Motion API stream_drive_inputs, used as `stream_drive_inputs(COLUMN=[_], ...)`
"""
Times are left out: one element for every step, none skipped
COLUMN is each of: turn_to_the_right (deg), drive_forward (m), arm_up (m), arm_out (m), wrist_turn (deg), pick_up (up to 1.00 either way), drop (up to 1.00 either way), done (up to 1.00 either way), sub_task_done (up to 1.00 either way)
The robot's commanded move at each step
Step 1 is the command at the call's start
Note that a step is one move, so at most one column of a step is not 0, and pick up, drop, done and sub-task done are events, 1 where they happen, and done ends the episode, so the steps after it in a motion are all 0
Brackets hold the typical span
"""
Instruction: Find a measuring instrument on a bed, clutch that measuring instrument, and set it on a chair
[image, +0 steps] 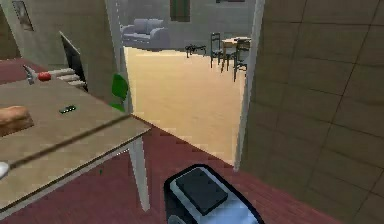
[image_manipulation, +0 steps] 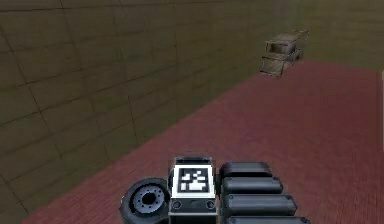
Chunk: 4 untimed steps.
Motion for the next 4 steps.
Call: stream_drive_inputs(turn_to_the_right=[0.0, 6.0, 0.0, 6.0], drive_forward=[1.0, 0.0, 0.1, 0.0], arm_up=[0.0, 0.0, 0.0, 0.0], arm_out=[0.0, 0.0, 0.0, 0.0], wrist_turn=[0.0, 0.0, 0.0, 0.0], pick_up=[0.0, 0.0, 0.0, 0.0], drop=[0.0, 0.0, 0.0, 0.0], done=[0.0, 0.0, 0.0, 0.0], sub_task_done=[0.0, 0.0, 0.0, 0.0])
